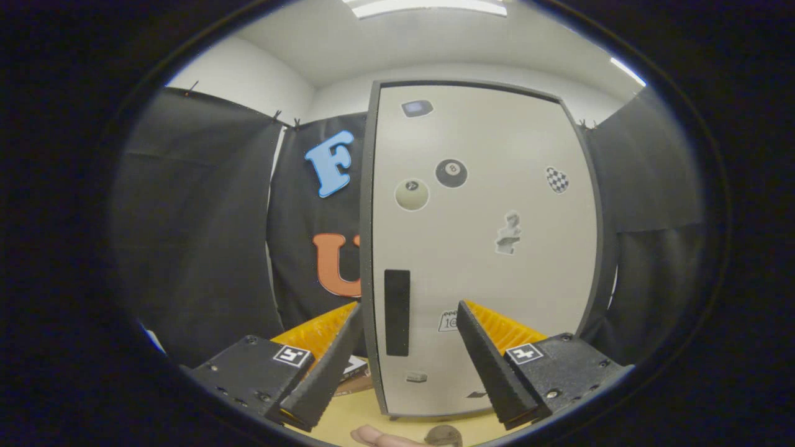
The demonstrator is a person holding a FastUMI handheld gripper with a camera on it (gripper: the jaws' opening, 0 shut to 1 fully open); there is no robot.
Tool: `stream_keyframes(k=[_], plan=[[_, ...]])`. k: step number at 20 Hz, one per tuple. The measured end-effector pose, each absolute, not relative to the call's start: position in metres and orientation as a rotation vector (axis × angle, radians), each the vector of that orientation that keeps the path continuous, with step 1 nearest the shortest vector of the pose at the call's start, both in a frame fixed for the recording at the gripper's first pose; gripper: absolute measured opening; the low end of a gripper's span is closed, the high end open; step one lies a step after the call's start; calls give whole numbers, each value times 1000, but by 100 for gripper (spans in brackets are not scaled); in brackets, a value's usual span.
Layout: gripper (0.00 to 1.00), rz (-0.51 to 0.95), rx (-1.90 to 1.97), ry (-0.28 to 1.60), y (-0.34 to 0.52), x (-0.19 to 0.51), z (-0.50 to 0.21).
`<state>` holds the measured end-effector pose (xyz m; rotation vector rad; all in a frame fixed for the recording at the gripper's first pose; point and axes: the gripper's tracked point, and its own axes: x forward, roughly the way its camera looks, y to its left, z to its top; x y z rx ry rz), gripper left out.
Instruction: Open the shoe cabinet door, grab the shoes and put them into the shoe cabinet, then close the shoe cabinet door.
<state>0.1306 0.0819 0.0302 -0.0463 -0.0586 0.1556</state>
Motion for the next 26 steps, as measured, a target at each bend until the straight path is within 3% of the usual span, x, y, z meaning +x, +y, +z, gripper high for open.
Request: stream_keyframes(k=[5, 7, 11, 12, 26], plan=[[99, 171, -60, 19, 96, 182, 9], [89, 127, -43, 39, 88, 197, 1], [53, 203, -8, 27, 102, 203, -3], [36, 190, -31, 27, 101, 206, -5], [34, 308, -89, 102, 85, 152, -5]])
